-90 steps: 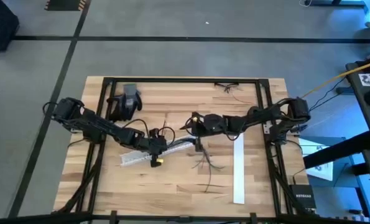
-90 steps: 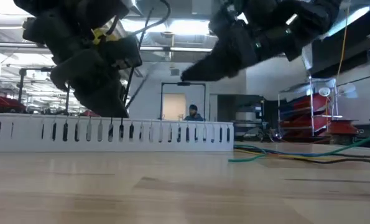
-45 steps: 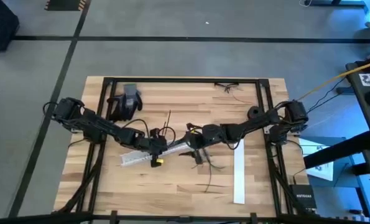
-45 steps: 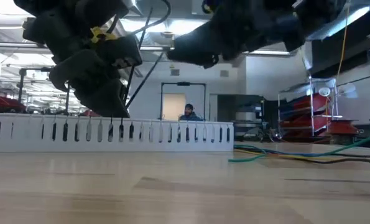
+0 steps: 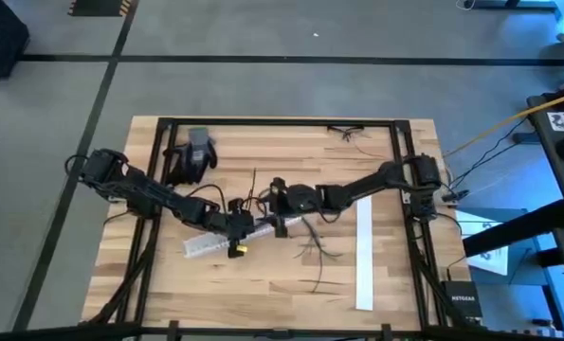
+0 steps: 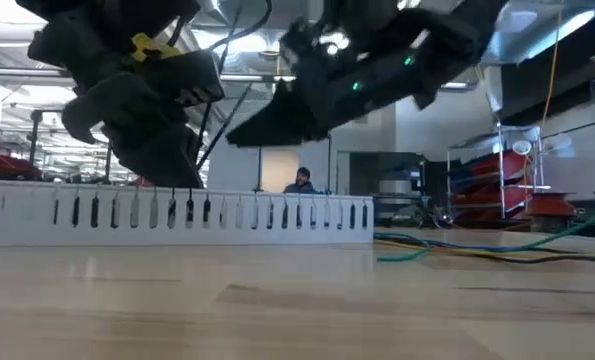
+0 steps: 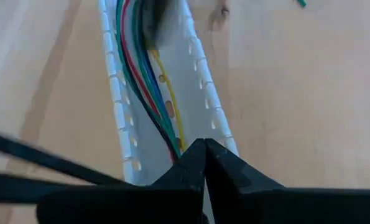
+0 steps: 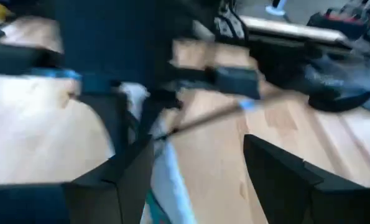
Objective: Ziptie cables
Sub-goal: Put the colored ziptied cables into the white cable duct
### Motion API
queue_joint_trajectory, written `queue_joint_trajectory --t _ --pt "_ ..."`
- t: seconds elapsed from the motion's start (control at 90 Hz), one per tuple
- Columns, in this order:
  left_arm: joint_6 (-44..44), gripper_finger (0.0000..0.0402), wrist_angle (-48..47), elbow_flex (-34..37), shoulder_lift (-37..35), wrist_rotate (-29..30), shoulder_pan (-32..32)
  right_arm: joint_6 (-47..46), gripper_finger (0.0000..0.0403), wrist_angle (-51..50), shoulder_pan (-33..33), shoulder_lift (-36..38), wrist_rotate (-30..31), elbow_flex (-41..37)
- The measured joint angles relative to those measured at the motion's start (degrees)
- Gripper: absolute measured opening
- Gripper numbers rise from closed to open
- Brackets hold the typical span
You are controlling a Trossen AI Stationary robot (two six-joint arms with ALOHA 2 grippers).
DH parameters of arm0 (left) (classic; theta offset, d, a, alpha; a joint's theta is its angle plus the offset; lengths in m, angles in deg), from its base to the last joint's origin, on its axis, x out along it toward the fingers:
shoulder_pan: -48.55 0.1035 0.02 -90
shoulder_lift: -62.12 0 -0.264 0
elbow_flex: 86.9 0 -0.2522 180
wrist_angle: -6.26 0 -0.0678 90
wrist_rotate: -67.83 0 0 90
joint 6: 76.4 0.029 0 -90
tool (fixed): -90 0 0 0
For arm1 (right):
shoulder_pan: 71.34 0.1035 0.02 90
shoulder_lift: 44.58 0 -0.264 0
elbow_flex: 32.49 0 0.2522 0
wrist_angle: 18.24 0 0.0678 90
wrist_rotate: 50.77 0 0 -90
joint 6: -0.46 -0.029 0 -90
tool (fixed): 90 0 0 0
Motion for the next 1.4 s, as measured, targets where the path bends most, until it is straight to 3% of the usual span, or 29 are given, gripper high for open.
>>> queue_joint_trajectory --t 0.233,0.5,0.622,0.911,1.111,1.4 --pt "0.1 0.0003 0.0 0.0 0.0 0.0 -0.5 -2.6 0.0243 5.0 -3.2 -4.5 -17.2 2.8" --pt "1.0 0.0003 0.1 0.0 0.0 0.0 -0.4 -2.4 0.0228 5.9 -3.1 -6.3 -21.8 6.6" --pt "1.0 0.0003 0.0 0.0 0.0 0.0 -0.4 -2.4 0.0179 6.6 -3.1 -6.3 -22.2 6.6" --pt "1.1 0.0003 -0.1 0.0 0.0 0.0 -0.4 -2.4 0.0012 5.4 -3.1 -6.3 -23.7 6.6" --pt "1.0 0.0003 -0.6 0.0 0.0 0.0 -0.4 -1.1 0.001 -5.1 -3.1 -5.6 -23.0 6.6" --pt "1.0 0.0003 -0.8 0.0 0.0 0.3 -0.4 7.8 0.0003 -24.6 -3.0 -3.6 -12.2 6.6"
